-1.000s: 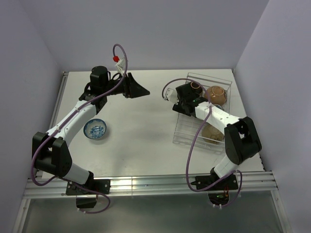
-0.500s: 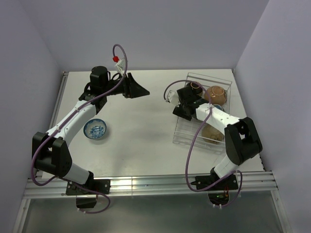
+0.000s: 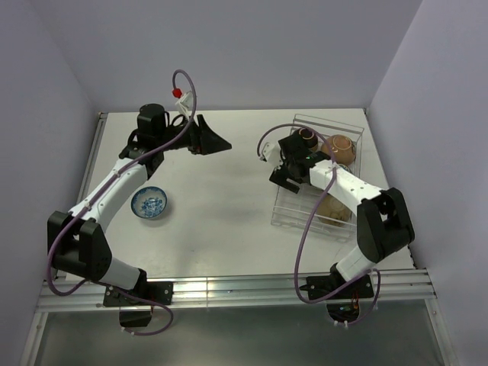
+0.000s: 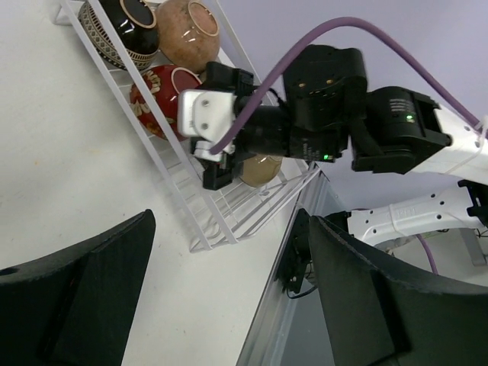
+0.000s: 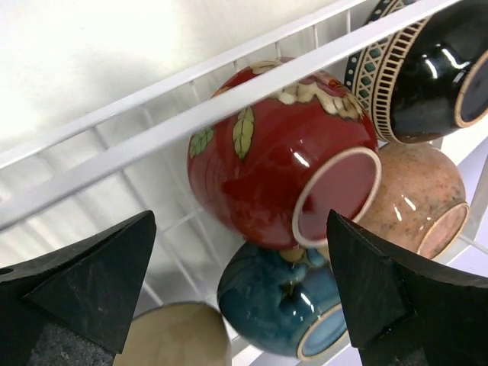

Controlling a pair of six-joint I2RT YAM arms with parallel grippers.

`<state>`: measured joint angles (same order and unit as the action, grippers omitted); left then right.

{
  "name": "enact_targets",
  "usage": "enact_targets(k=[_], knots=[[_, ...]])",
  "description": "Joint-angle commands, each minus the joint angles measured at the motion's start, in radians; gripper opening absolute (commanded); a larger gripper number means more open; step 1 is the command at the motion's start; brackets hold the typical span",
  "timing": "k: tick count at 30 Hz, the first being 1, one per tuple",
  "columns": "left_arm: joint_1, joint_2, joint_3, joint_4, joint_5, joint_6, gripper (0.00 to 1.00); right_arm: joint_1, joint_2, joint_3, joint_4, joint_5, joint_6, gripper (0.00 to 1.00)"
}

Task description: Load the bowls into the dish rack

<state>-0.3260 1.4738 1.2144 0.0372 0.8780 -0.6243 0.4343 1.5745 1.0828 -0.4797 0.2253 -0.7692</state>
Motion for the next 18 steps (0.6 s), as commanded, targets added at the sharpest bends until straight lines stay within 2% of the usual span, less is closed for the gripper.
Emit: enact_targets(k=[1,9,13,14,18], knots=[[0.022,-0.059,0.004,-0.032,-0.013,0.049,0.89,0.006,-0.080,0.077,-0.091,-0.069,0.042,1.00],[0.087,-0.086,0.000,-0.149,-0.001,0.129,0.92,-0.015,-0.165,0.144,-0.226,-0.187,0.087,1.00],[0.162,-0.076,0.022,-0.326,-0.010,0.234,0.93,-0.046,-0.194,0.257,-0.316,-0.309,0.137,1.00],[0.179,-0.072,0.027,-0.365,-0.010,0.298,0.93,-0.054,-0.194,0.282,-0.368,-0.343,0.157,1.00],[0.269,-0.066,0.022,-0.552,-0.114,0.451,0.91,-0.121,-0.191,0.373,-0.444,-0.510,0.200,1.00]])
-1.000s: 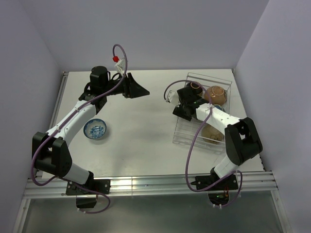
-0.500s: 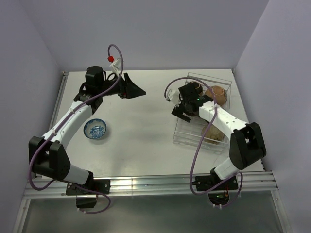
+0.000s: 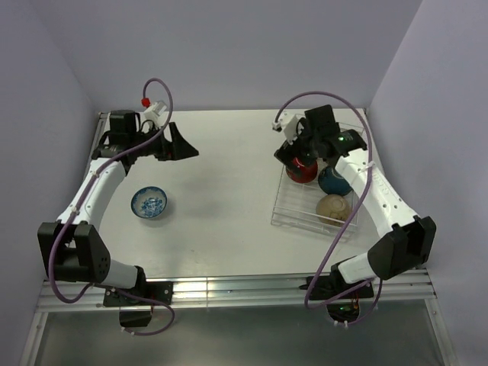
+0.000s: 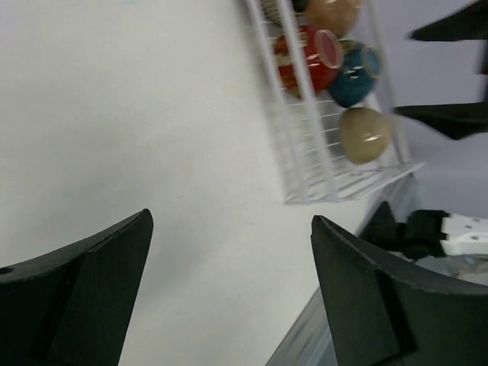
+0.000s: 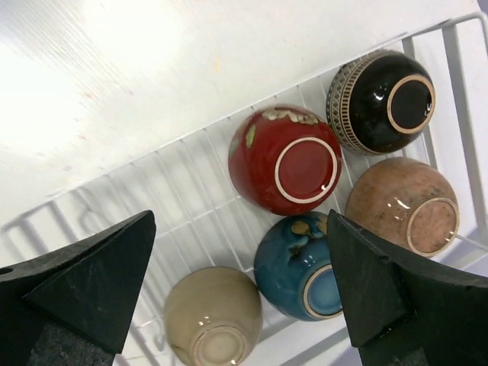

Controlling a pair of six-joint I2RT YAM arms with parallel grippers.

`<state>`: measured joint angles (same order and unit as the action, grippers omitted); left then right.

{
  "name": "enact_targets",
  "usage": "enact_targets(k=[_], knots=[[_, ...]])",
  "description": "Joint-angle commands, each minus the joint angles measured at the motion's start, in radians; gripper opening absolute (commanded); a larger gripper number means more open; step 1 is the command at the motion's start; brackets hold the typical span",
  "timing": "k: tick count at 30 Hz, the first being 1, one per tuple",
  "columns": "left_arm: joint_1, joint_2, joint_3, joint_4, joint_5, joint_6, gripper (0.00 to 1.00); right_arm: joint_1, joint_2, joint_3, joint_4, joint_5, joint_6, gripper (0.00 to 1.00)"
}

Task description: Load the bowls into the dish rack

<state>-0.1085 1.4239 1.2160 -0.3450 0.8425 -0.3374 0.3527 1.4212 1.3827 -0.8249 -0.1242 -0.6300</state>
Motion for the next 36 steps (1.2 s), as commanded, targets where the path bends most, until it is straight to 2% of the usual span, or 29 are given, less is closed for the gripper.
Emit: enact_targets(k=[1,4,8,13,15,23,29,32,36], knots=[[0.094,-0.025,0.013,-0.192,-0.091,0.217,0.90,-0.073,-0.036,0.096,-0.106,-0.205,0.082,1.00],[0.176,-0.031,0.011,-0.293,-0.172,0.326,0.89,-0.127,-0.016,0.143,-0.134,-0.262,0.146,1.00],[0.248,-0.022,-0.033,-0.383,-0.278,0.478,0.86,-0.222,0.027,0.193,-0.183,-0.466,0.219,1.00],[0.381,0.012,-0.082,-0.413,-0.327,0.604,0.83,-0.261,0.022,0.151,-0.163,-0.515,0.263,1.00],[0.429,0.030,-0.099,-0.423,-0.341,0.630,0.79,-0.262,0.007,0.125,-0.143,-0.517,0.269,1.00],[0.452,0.090,-0.190,-0.414,-0.390,0.753,0.74,-0.267,0.004,0.099,-0.138,-0.483,0.253,1.00],[0.454,0.147,-0.251,-0.347,-0.392,0.735,0.69,-0.273,-0.002,0.082,-0.123,-0.482,0.263,1.00],[0.452,0.174,-0.260,-0.318,-0.372,0.712,0.60,-0.278,-0.011,0.073,-0.112,-0.485,0.274,1.00],[0.451,0.176,-0.242,-0.298,-0.324,0.660,0.40,-0.284,-0.013,0.088,-0.125,-0.514,0.311,1.00]])
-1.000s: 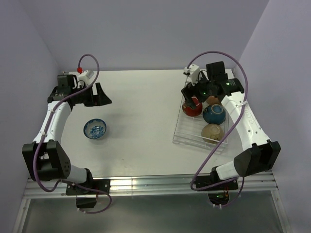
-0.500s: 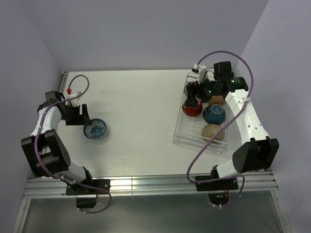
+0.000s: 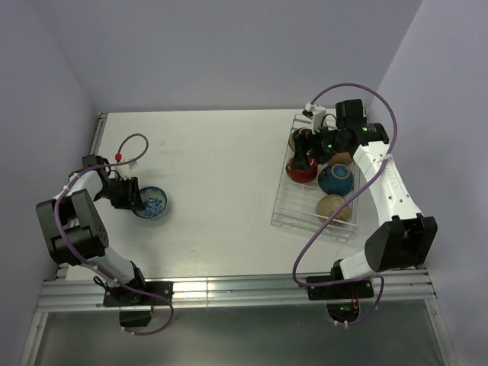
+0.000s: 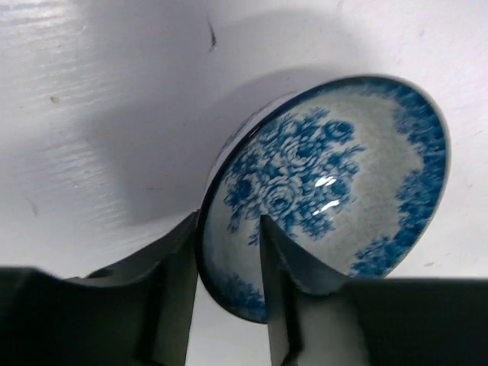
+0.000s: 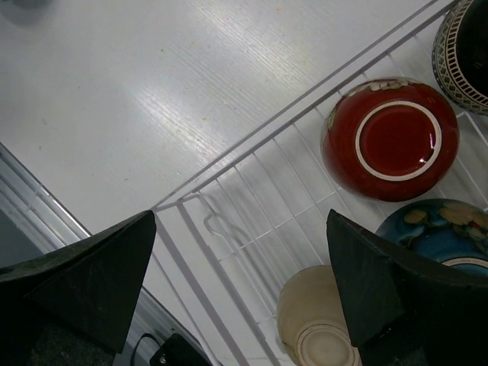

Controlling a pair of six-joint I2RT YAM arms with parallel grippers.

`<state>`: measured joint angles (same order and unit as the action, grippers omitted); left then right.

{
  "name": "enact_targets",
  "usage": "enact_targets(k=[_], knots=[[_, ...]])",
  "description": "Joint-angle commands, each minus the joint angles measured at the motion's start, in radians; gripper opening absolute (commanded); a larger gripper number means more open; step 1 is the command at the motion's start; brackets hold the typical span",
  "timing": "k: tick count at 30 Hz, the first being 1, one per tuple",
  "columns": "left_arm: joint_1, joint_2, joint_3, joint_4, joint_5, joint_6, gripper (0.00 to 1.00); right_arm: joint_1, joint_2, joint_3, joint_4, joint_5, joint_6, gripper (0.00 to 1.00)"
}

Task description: Load the bowls into the dish rack

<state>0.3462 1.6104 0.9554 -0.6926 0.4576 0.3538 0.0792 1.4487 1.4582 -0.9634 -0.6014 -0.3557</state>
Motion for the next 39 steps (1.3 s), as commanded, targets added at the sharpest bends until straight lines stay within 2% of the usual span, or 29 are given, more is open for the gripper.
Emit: enact_targets(k=[1,8,9,13,14,16,17,20,23,24,28,32,39], knots=[[-0.004,-0.012,0.025,0.054,0.099,-0.042,0.37,-0.012,-0.045,0.014,0.018,-0.046,0.046,1.00],[-0.068,-0.001,0.081,0.108,0.203,-0.145,0.08,-0.032,-0.068,0.005,0.068,-0.081,0.150,1.00],[-0.073,0.006,0.094,0.117,0.219,-0.186,0.01,-0.039,-0.070,0.008,0.068,-0.096,0.167,1.00],[-0.133,0.017,0.193,0.169,0.311,-0.330,0.00,-0.071,-0.070,0.030,0.071,-0.153,0.218,1.00],[-0.174,0.011,0.230,0.215,0.332,-0.414,0.00,-0.071,-0.071,0.036,0.072,-0.165,0.236,1.00],[-0.225,0.005,0.285,0.267,0.346,-0.495,0.00,-0.113,-0.070,0.039,0.084,-0.199,0.256,1.00],[-0.251,0.003,0.304,0.344,0.358,-0.539,0.00,-0.120,-0.070,0.037,0.089,-0.207,0.270,1.00],[-0.383,0.020,0.416,0.453,0.368,-0.697,0.00,-0.144,-0.057,0.044,0.081,-0.248,0.308,1.00],[-0.528,0.106,0.543,0.580,0.377,-0.882,0.00,-0.174,-0.059,0.048,0.077,-0.303,0.346,1.00],[-0.553,0.123,0.572,0.638,0.384,-0.912,0.00,-0.185,-0.063,0.045,0.078,-0.310,0.351,1.00],[-0.676,0.189,0.692,0.685,0.380,-0.954,0.00,-0.219,-0.166,-0.005,0.119,-0.301,0.354,1.00],[-0.792,0.215,0.683,0.797,0.389,-0.999,0.00,-0.222,-0.303,-0.135,0.210,-0.291,0.428,1.00],[-0.904,0.278,0.652,0.926,0.414,-1.084,0.00,-0.222,-0.519,-0.311,0.354,-0.262,0.552,1.00]])
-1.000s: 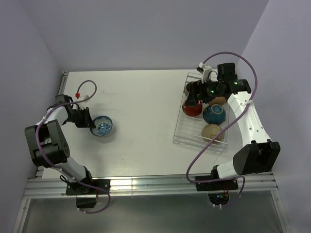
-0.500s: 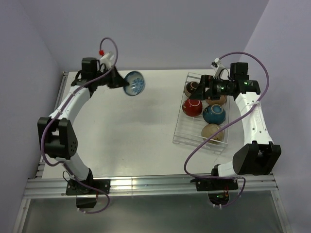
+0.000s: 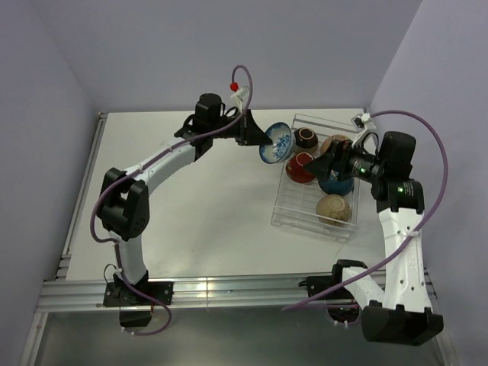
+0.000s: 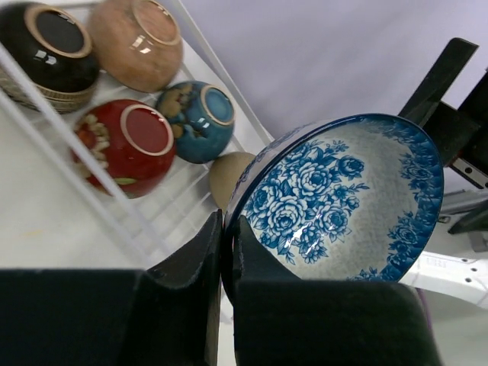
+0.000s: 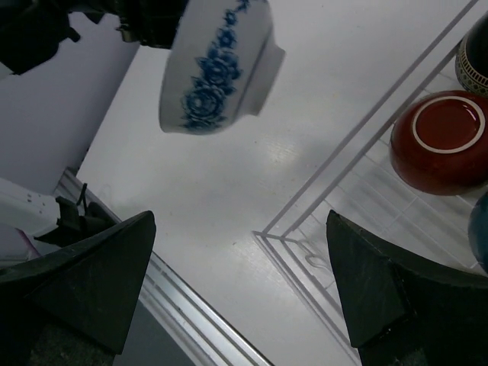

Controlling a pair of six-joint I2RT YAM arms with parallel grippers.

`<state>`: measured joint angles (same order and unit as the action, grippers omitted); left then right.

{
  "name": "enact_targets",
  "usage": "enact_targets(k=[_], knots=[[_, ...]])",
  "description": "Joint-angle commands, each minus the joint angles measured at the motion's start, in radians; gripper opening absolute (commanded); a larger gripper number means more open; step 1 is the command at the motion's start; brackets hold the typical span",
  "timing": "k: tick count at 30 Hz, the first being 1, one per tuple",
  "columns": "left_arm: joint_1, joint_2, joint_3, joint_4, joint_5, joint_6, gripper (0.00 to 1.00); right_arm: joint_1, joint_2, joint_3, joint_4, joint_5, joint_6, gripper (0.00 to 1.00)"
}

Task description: Load the bowls into the dish rack

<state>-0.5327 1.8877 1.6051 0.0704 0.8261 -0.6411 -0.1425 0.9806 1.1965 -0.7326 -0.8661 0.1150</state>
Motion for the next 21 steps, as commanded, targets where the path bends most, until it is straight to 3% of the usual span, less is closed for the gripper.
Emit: enact_targets(k=[1,9,21], knots=[[-0.033,0.007,-0.005,0.190,0.047,-0.109,0.00,-0.002,-0.066,-0.076,0.137,0.018,0.098,1.00],[-0.067,0.060,-0.040,0.435,0.068,-0.308,0.00,-0.012,-0.085,-0.080,0.205,0.062,0.235,1.00],[-0.093,0.077,-0.057,0.511,0.067,-0.382,0.00,-0.035,-0.052,-0.095,0.358,-0.080,0.455,1.00]])
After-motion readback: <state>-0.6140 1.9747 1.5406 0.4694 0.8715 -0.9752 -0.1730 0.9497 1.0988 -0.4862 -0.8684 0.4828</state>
